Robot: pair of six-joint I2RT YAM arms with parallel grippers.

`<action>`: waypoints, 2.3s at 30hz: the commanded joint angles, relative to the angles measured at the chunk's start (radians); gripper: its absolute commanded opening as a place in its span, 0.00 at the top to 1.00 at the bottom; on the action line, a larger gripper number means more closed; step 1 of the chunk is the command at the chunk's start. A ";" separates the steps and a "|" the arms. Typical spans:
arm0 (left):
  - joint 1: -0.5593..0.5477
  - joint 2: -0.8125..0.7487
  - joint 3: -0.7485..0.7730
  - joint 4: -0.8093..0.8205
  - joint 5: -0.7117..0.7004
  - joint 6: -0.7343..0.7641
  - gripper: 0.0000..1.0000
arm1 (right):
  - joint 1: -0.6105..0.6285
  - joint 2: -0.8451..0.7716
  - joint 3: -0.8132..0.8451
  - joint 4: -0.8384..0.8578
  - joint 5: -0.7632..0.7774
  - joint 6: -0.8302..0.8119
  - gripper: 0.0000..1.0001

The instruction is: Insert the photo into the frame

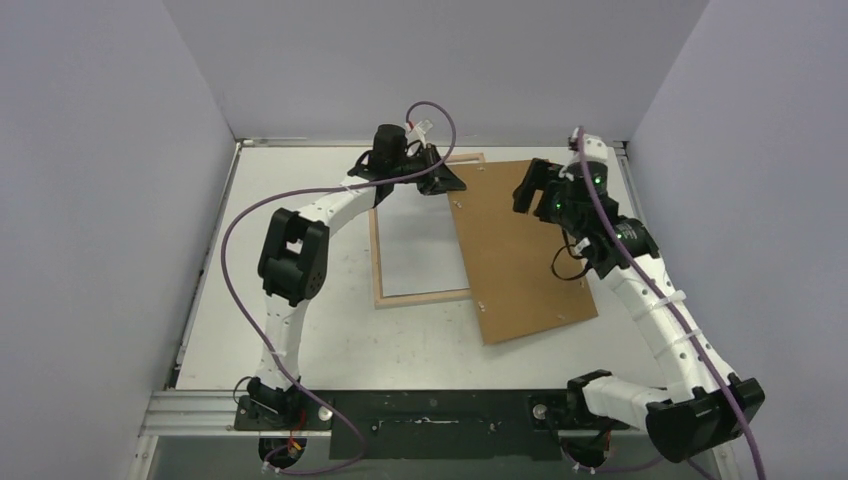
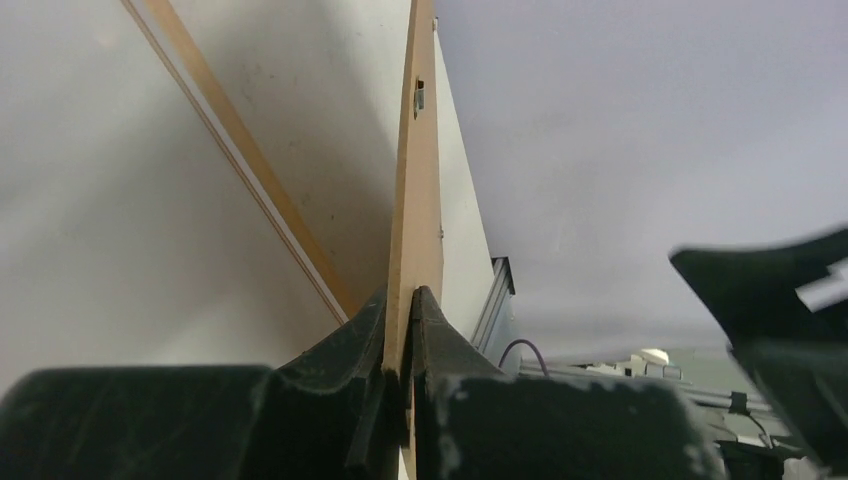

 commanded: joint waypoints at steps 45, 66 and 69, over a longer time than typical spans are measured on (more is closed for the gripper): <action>0.381 -0.251 -0.023 0.933 0.471 -0.793 1.00 | -0.493 0.186 -0.001 0.378 -1.028 0.201 0.04; 0.423 -0.287 -0.083 0.889 0.506 -0.801 1.00 | -0.325 0.177 -0.098 0.748 -1.190 0.511 1.00; 0.423 -0.284 -0.088 0.936 0.495 -0.842 1.00 | -0.325 0.181 -0.136 0.894 -1.184 0.627 1.00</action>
